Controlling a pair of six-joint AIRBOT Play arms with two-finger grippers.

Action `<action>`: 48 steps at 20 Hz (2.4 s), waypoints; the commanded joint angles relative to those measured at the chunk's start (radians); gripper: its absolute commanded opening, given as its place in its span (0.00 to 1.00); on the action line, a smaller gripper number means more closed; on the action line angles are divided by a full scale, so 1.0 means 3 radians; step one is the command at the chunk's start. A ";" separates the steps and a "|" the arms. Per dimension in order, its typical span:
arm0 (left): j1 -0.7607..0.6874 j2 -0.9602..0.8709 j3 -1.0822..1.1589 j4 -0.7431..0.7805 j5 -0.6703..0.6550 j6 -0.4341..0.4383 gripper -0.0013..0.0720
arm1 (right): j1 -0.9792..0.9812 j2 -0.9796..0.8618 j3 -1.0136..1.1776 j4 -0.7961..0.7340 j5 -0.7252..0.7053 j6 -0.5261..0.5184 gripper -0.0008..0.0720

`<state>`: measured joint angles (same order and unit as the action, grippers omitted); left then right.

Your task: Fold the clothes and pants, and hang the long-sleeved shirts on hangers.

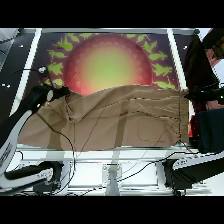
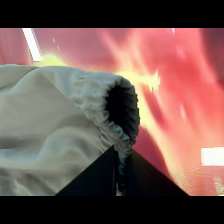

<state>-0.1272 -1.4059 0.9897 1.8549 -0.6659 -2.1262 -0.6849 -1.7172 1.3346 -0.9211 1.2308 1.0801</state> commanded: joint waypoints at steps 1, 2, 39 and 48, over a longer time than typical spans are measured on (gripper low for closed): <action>-0.0053 -0.0539 0.0476 0.0053 -0.0557 0.0156 0.97 | 0.0001 0.0001 0.0004 -0.0001 -0.0003 -0.0001 0.05; -0.0048 -0.0593 0.0501 0.0107 -0.0628 0.0156 0.97 | 0.0001 0.0001 0.0004 -0.0001 -0.0004 -0.0001 0.05; 0.0753 0.0329 -0.0357 0.0448 -0.0027 -0.0443 0.04 | 0.0196 0.0000 0.0001 0.0224 -0.0685 0.0113 0.05; 0.1139 0.0350 -0.0479 0.0409 0.1185 -0.0642 0.05 | 0.0291 0.0000 0.0001 0.0251 -0.1336 0.0192 0.05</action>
<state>0.1818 -1.3064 0.8562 1.9865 -0.5060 -2.2814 -0.6067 -1.7172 1.3346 -0.8608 0.9089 1.1313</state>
